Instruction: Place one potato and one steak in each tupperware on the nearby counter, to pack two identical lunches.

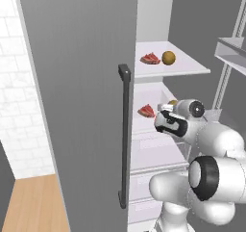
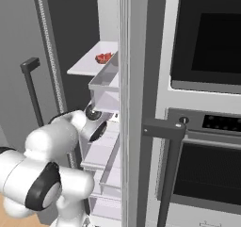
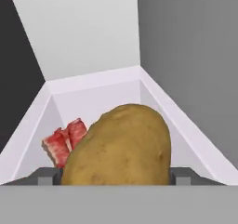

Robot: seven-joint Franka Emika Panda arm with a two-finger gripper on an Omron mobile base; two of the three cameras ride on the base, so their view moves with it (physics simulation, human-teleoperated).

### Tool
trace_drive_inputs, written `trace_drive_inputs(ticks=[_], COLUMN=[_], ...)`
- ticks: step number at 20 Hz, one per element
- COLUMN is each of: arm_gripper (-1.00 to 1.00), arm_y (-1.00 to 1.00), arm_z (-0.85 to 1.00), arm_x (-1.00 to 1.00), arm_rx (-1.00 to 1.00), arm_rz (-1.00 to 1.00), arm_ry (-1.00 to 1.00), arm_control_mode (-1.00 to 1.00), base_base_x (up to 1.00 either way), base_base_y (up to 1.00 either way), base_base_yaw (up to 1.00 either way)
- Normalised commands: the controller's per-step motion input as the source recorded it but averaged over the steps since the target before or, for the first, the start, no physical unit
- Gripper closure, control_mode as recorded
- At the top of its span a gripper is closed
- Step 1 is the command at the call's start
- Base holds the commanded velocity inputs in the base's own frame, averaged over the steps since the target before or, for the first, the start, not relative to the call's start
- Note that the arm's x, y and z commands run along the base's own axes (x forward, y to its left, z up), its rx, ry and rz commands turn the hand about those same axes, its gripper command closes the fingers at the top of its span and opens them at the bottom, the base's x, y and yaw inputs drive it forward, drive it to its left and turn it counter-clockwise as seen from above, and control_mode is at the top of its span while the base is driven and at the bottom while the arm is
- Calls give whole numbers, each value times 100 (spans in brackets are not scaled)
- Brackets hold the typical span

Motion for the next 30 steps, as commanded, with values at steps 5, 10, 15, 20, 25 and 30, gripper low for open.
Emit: trace_drive_inputs(ticks=[5, 10, 15, 20, 25, 30], arm_gripper=[100, 100, 100, 100, 100, 100], arm_y=[0, 5, 3, 24, 50, 8], arm_z=[100, 100, 100, 71, 8, -11], arm_x=[-100, -98, -98, -100, -100, -20], arm_rx=[3, 0, -5, -15, -2, 0], arm_rz=[-5, -2, 0, 7, 17, 5], arm_ry=[-7, 3, 35, 62, 54, 1], arm_control_mode=[-100, -100, -100, -100, -100, 100], base_base_x=[0, 0, 0, 0, 0, -80], base_base_y=[0, 0, 0, 0, 0, -12], base_base_yaw=[0, 0, 0, 0, 0, 10])
